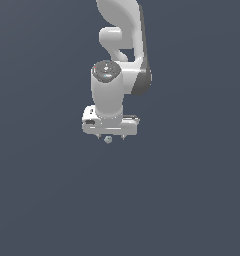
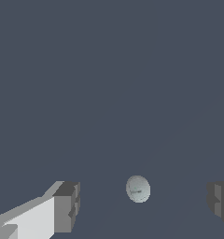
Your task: Pick up the object and move it to a goal position.
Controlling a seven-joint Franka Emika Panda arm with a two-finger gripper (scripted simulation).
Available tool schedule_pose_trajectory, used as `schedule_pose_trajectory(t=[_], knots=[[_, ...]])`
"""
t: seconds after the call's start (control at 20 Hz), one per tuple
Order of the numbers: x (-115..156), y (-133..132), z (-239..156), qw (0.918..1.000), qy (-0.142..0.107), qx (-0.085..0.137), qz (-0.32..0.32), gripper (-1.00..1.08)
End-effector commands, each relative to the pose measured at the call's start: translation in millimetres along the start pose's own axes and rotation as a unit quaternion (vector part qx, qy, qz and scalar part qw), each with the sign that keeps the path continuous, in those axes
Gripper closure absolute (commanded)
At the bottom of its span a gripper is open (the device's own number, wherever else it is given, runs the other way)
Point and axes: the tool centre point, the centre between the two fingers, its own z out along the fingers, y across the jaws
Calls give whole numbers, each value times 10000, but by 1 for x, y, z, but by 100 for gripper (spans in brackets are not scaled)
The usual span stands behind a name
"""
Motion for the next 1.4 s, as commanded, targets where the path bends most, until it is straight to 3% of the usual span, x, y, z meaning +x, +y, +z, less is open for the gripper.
schedule_pose_trajectory(t=[0.0, 0.75, 1.35], knots=[[0, 0, 0, 10000, 0, 0, 0, -92], [2, -4, -6, 9998, 109, 139, 74, -92], [-17, 7, 25, 9976, 112, 97, -682, -92]])
